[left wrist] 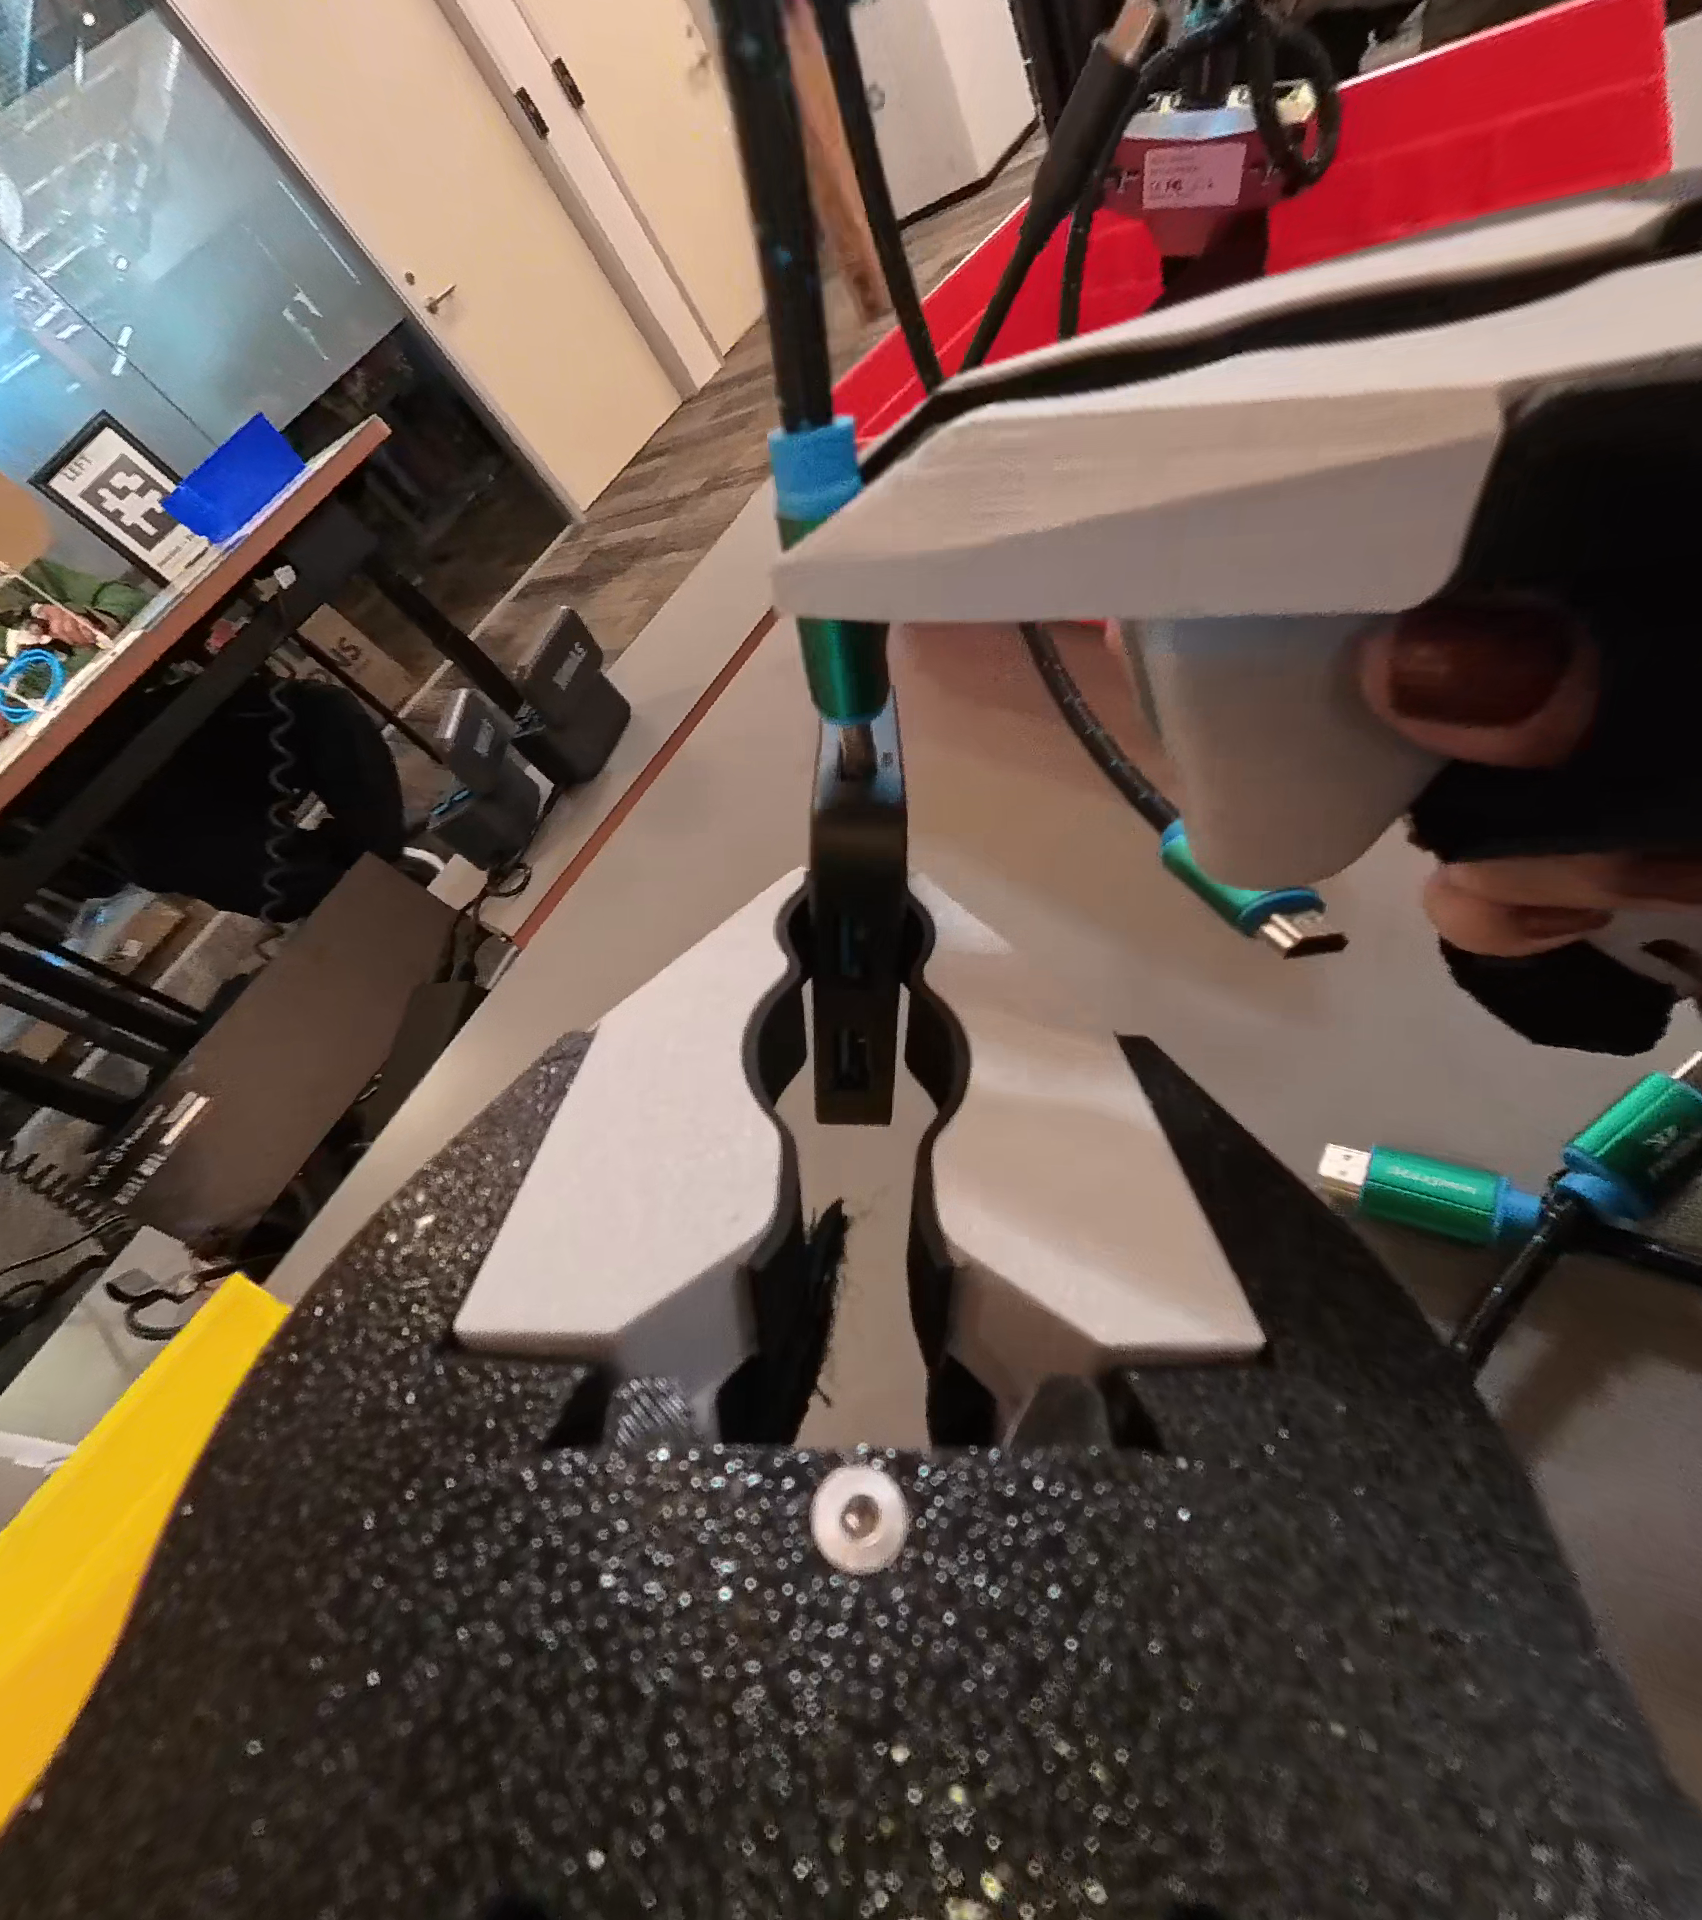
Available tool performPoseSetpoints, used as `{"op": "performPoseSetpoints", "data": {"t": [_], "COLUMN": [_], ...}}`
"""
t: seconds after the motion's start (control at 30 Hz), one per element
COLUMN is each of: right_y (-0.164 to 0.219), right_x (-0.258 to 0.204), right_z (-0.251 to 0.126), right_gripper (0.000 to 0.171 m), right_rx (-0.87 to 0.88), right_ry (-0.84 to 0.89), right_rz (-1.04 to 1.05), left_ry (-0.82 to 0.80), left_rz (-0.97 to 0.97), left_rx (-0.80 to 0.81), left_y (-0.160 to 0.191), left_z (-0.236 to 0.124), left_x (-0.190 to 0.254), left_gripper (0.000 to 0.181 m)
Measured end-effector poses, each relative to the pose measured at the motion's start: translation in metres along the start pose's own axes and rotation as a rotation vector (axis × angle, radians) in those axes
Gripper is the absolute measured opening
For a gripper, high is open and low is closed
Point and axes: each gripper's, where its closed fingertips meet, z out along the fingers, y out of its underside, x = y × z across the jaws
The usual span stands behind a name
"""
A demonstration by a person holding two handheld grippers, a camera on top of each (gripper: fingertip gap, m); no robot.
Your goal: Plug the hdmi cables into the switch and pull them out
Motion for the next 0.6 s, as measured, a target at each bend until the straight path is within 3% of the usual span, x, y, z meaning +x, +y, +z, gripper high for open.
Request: {"op": "performPoseSetpoints", "data": {"t": [0.23, 0.43, 0.6], "right_y": [0.003, 0.007, 0.013], "right_x": [0.002, -0.002, -0.002], "right_z": [-0.002, -0.002, 0.000], "right_gripper": [0.018, 0.019, 0.020], "right_rx": [0.036, 0.024, -0.007], "right_ry": [0.015, 0.022, -0.011], "right_rz": [0.105, -0.038, -0.023], "left_ry": [-0.053, -0.103, -0.149], "left_rz": [0.031, 0.074, 0.117], "left_rx": [0.015, 0.030, 0.037], "left_y": [-0.001, 0.000, 0.002], "left_z": [-0.001, -0.002, -0.003], "left_x": [-0.004, -0.009, -0.014], "left_gripper": [0.010, 0.010, 0.010]}}
